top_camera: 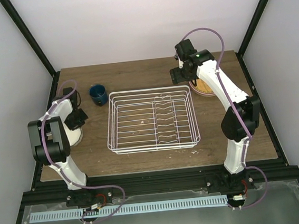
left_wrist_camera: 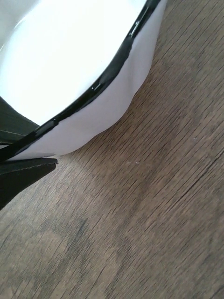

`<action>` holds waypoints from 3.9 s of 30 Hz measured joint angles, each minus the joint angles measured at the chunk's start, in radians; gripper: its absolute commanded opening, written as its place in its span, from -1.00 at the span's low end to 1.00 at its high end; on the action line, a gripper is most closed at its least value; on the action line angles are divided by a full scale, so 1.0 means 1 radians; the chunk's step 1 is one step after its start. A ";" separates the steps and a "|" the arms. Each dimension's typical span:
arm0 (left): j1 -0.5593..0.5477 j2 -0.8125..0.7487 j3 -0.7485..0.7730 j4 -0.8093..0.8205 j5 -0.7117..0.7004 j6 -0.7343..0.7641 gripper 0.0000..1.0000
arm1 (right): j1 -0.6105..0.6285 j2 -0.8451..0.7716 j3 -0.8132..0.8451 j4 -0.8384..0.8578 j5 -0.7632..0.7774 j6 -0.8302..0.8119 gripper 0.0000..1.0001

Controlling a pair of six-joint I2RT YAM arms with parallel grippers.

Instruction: Load the mixed dishes into the dish rack

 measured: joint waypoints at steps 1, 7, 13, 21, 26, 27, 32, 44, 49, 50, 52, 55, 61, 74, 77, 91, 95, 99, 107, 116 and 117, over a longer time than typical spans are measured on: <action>0.001 -0.004 0.000 -0.003 0.003 0.003 -1.00 | 0.000 0.000 -0.001 0.001 -0.005 0.000 0.72; 0.008 -0.048 0.035 -0.016 0.106 0.006 -1.00 | 0.000 0.000 -0.043 0.048 -0.096 -0.008 0.76; 0.014 -0.106 0.156 -0.009 0.255 0.005 -1.00 | 0.000 -0.016 -0.143 0.160 -0.261 -0.012 0.98; 0.106 -0.190 0.454 -0.052 0.349 0.029 -1.00 | 0.001 -0.174 -0.384 0.402 -0.465 -0.043 1.00; 0.132 -0.264 0.424 0.035 0.480 -0.022 -1.00 | 0.012 -0.242 -0.442 0.520 -0.558 -0.073 1.00; 0.124 -0.275 0.400 0.054 0.515 -0.038 -1.00 | 0.014 -0.243 -0.442 0.539 -0.572 -0.079 1.00; 0.043 -0.268 0.376 0.069 0.599 -0.068 -1.00 | 0.042 -0.243 -0.441 0.610 -0.639 -0.112 1.00; -0.147 -0.275 0.322 0.344 0.772 -0.245 -1.00 | 0.164 -0.243 -0.431 0.746 -0.651 -0.160 1.00; -0.215 -0.276 0.305 0.424 0.790 -0.286 -1.00 | 0.209 -0.243 -0.451 0.840 -0.644 -0.176 1.00; -0.224 -0.277 0.296 0.439 0.791 -0.291 -1.00 | 0.219 -0.243 -0.459 0.860 -0.640 -0.181 1.00; -0.243 -0.278 0.268 0.469 0.790 -0.305 -1.00 | 0.238 -0.243 -0.471 0.892 -0.634 -0.190 1.00; -0.271 -0.278 0.235 0.491 0.788 -0.323 -1.00 | 0.264 -0.239 -0.476 0.919 -0.628 -0.203 1.00; -0.314 -0.278 0.209 0.542 0.785 -0.348 -1.00 | 0.285 -0.226 -0.476 0.969 -0.618 -0.206 1.00; -0.361 -0.280 0.144 0.602 0.771 -0.380 -1.00 | 0.322 -0.143 -0.476 0.988 -0.616 -0.203 1.00; -0.372 -0.280 0.140 0.610 0.771 -0.388 -1.00 | 0.326 -0.135 -0.476 0.998 -0.614 -0.202 0.96; -0.379 -0.280 0.135 0.624 0.766 -0.406 -1.00 | 0.326 -0.092 -0.459 1.022 -0.595 -0.205 0.56; -0.379 -0.280 0.121 0.640 0.763 -0.418 -1.00 | 0.326 -0.085 -0.455 1.022 -0.591 -0.205 0.45; -0.379 -0.280 0.086 0.678 0.746 -0.438 -1.00 | 0.324 -0.071 -0.455 1.016 -0.587 -0.202 0.32; -0.382 -0.280 0.045 0.709 0.720 -0.459 -1.00 | 0.325 -0.057 -0.455 0.994 -0.581 -0.204 0.09; -0.382 -0.280 0.000 0.764 0.720 -0.482 -0.85 | 0.327 -0.050 -0.455 0.971 -0.570 -0.214 0.04; -0.382 -0.280 -0.008 0.771 0.719 -0.484 -0.82 | 0.327 -0.047 -0.455 0.970 -0.570 -0.216 0.03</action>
